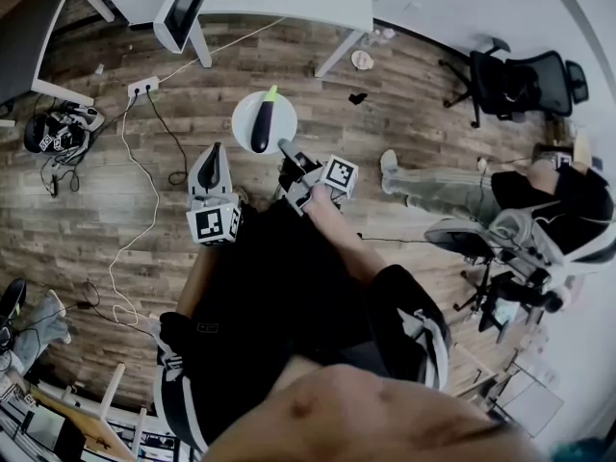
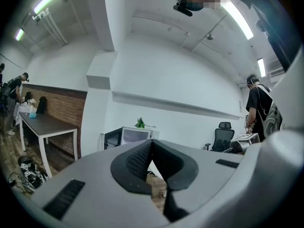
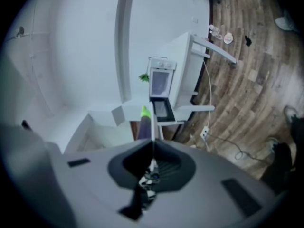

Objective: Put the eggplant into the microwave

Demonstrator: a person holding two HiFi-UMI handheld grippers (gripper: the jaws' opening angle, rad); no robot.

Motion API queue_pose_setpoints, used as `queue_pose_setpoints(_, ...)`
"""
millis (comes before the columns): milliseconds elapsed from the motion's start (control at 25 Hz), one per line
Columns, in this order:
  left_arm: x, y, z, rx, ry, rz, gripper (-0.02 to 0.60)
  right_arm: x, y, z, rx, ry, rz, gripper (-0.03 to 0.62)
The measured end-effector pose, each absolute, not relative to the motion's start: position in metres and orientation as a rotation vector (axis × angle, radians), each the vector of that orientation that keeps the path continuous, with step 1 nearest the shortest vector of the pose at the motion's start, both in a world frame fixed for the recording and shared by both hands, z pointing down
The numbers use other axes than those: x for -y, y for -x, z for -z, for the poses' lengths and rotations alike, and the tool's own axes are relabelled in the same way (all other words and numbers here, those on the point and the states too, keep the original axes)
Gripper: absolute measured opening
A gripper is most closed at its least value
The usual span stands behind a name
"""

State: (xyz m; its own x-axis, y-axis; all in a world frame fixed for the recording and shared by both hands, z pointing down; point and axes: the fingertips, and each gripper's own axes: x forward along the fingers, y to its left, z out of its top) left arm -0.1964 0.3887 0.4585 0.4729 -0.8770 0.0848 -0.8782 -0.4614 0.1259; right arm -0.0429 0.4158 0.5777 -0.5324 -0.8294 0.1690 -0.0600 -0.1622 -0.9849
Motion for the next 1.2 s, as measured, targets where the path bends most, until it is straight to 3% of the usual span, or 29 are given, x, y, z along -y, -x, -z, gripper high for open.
queue_pose_setpoints(1200, -0.315, 0.239, -0.465, 1.505, -2.601, 0.026, 0.032, -0.319, 0.098, -0.58, -1.558, 0.969, 1.722, 0.038)
